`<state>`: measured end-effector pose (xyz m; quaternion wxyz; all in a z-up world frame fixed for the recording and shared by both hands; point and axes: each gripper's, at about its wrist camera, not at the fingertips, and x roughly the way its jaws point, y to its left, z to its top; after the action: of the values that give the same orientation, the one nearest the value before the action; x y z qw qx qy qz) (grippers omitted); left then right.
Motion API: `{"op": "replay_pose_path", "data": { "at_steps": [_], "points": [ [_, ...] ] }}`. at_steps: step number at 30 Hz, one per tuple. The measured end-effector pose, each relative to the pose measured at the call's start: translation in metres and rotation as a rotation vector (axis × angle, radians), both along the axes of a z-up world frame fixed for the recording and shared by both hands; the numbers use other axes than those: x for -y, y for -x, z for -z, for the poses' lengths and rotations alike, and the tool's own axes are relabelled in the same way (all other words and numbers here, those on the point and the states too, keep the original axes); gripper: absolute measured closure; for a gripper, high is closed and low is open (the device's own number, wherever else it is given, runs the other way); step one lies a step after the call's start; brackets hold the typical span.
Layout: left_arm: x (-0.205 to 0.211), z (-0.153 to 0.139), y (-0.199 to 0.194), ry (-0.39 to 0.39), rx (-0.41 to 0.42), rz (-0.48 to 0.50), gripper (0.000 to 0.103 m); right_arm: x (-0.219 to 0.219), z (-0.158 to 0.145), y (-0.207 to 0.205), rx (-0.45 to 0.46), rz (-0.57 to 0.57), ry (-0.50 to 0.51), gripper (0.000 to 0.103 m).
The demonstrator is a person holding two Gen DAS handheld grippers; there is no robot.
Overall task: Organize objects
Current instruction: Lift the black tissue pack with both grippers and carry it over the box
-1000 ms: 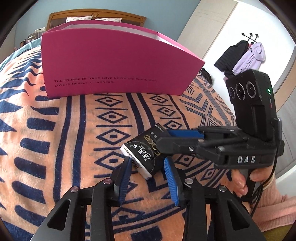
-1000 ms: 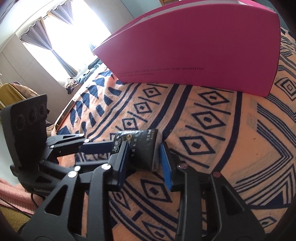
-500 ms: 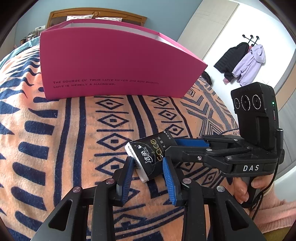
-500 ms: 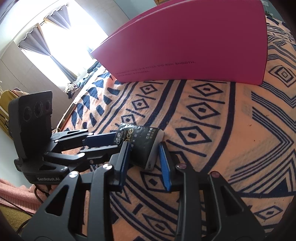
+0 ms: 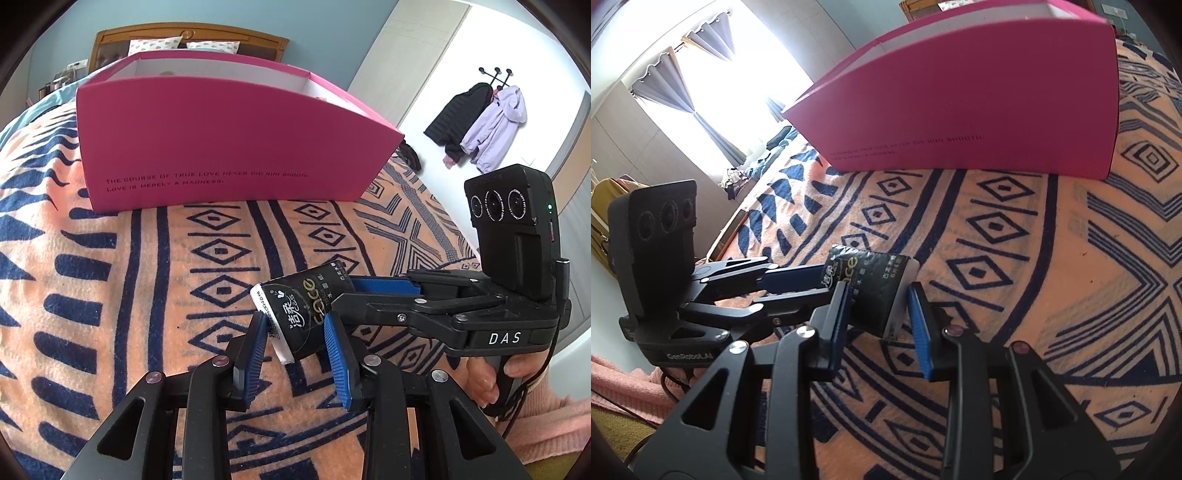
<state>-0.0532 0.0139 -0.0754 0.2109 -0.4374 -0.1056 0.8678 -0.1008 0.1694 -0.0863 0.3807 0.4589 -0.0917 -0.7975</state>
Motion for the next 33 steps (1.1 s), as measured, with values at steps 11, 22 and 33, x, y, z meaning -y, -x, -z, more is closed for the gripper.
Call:
{"op": "replay_pose_path", "data": {
  "at_steps": [11,22,33],
  "points": [
    [-0.004,-0.017,-0.001,0.007,-0.045,0.014,0.071,-0.005,-0.016,-0.004,-0.046,0.012,0.014,0.068],
    [-0.003,-0.036,0.003,0.021,-0.096,0.022,0.072,-0.008,-0.036,-0.003,-0.094,0.022,0.022,0.068],
    [-0.003,-0.053,0.005,0.033,-0.143,0.021,0.072,-0.01,-0.051,0.0,-0.134,0.028,0.03,0.068]
  ]
}}
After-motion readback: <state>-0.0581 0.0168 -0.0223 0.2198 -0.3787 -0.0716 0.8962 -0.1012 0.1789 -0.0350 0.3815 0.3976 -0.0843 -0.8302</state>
